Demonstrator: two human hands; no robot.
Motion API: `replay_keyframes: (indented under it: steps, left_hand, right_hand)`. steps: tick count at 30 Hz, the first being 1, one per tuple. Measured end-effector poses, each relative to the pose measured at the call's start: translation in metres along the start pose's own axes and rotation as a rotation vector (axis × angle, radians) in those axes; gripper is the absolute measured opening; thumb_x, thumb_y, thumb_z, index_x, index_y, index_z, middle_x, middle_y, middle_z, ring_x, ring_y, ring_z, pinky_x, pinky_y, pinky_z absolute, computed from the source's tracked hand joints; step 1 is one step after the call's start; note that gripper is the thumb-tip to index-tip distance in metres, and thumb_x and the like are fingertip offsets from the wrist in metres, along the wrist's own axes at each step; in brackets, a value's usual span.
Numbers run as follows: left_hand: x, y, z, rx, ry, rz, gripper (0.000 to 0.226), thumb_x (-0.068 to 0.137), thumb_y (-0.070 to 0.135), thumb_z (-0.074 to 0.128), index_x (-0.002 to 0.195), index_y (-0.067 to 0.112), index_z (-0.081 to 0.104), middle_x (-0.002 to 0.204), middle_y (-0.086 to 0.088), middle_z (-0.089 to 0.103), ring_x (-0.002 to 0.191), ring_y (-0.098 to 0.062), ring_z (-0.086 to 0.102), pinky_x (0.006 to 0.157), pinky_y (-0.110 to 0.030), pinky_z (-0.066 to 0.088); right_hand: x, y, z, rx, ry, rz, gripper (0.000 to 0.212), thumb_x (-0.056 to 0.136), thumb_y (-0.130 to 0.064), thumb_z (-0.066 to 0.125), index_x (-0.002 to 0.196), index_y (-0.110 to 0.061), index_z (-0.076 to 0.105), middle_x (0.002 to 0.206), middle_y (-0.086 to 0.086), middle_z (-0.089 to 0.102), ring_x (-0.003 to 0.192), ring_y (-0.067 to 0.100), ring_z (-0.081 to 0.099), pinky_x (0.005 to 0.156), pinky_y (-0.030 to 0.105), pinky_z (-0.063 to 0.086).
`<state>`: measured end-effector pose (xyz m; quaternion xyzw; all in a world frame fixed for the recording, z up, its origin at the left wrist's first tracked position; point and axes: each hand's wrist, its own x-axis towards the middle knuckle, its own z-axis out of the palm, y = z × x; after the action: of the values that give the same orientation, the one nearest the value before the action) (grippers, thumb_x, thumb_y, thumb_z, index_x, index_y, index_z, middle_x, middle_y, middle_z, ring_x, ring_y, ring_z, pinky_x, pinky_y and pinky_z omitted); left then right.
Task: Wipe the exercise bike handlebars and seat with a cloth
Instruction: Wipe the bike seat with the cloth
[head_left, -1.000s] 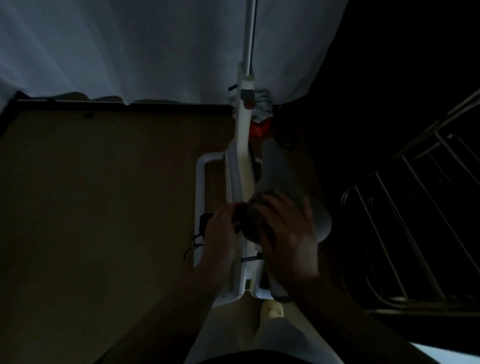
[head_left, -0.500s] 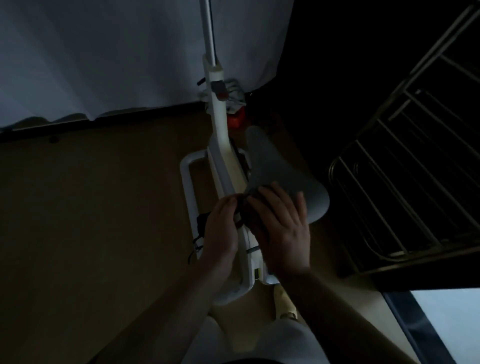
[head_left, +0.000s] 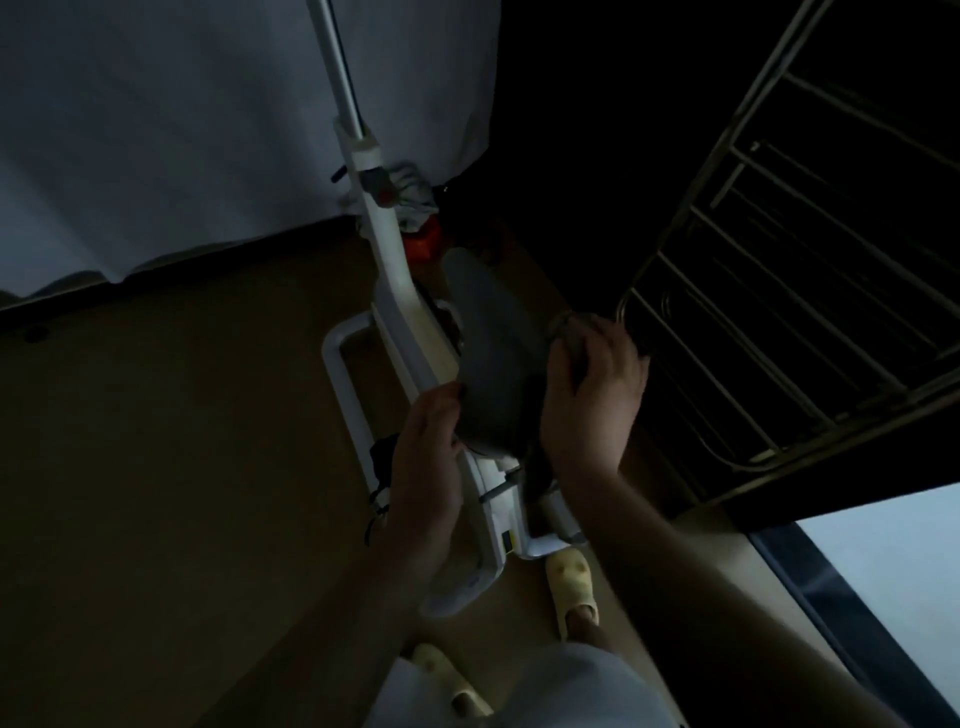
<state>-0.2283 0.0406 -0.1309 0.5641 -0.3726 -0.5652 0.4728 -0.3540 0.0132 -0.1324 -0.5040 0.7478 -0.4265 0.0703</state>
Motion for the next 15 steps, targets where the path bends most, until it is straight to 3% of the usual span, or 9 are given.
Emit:
replay_keyframes:
  steps: [2,4,7,9,12,15]
  left_hand:
    - [-0.002,-0.006,0.005,0.045,0.023,0.041,0.025,0.099,0.026,0.041,0.116,0.025,0.059,0.118,0.003,0.06,0.113,-0.015,0.057,0.098,-0.042,0.046]
    - [-0.006,-0.004,0.011,0.121,0.024,0.15,0.039,0.092,0.034,0.044,0.127,0.019,0.055,0.132,-0.003,0.051,0.123,-0.019,0.049,0.104,-0.044,0.042]
    - [-0.005,0.005,0.015,0.333,-0.002,0.306,0.046,0.09,0.038,0.041,0.131,0.021,0.052,0.145,0.0,0.04,0.135,-0.013,0.034,0.105,-0.012,0.029]
    - [-0.001,0.008,0.017,0.328,-0.008,0.317,0.037,0.093,0.035,0.042,0.128,0.026,0.051,0.143,0.004,0.04,0.129,-0.004,0.037,0.096,-0.005,0.03]
    - [0.003,0.002,0.025,0.363,0.003,0.383,0.038,0.086,0.044,0.041,0.122,0.032,0.05,0.131,0.011,0.044,0.12,0.0,0.042,0.095,-0.013,0.036]
    - [0.005,-0.004,0.032,0.43,-0.005,0.371,0.04,0.08,0.044,0.046,0.119,0.035,0.052,0.128,0.01,0.043,0.121,-0.008,0.042,0.093,-0.019,0.039]
  right_hand:
    - [-0.024,0.001,0.001,-0.068,-0.04,-0.084,0.049,0.094,-0.042,0.044,0.134,-0.015,0.05,0.145,0.005,0.04,0.142,0.022,0.024,0.118,0.041,0.011]
    - [-0.005,0.011,-0.004,-0.122,-0.111,-0.158,0.049,0.094,-0.045,0.038,0.133,-0.018,0.051,0.141,0.002,0.044,0.138,0.019,0.031,0.117,0.039,0.016]
    - [0.04,0.025,-0.012,0.039,-0.221,0.096,0.034,0.097,-0.038,0.043,0.122,-0.022,0.058,0.125,-0.002,0.055,0.117,0.016,0.051,0.094,0.03,0.041]
    - [0.027,0.02,-0.012,0.14,-0.182,0.19,0.032,0.096,-0.034,0.046,0.123,-0.019,0.055,0.127,0.001,0.052,0.119,0.019,0.049,0.092,0.029,0.042]
    - [-0.004,0.018,-0.011,0.127,-0.124,0.073,0.04,0.096,-0.032,0.047,0.132,-0.015,0.048,0.139,0.002,0.042,0.13,0.017,0.038,0.108,0.033,0.034]
    - [0.048,0.032,-0.014,0.255,-0.28,0.332,0.029,0.097,-0.033,0.045,0.118,-0.015,0.056,0.117,0.003,0.058,0.11,0.022,0.055,0.09,0.036,0.046]
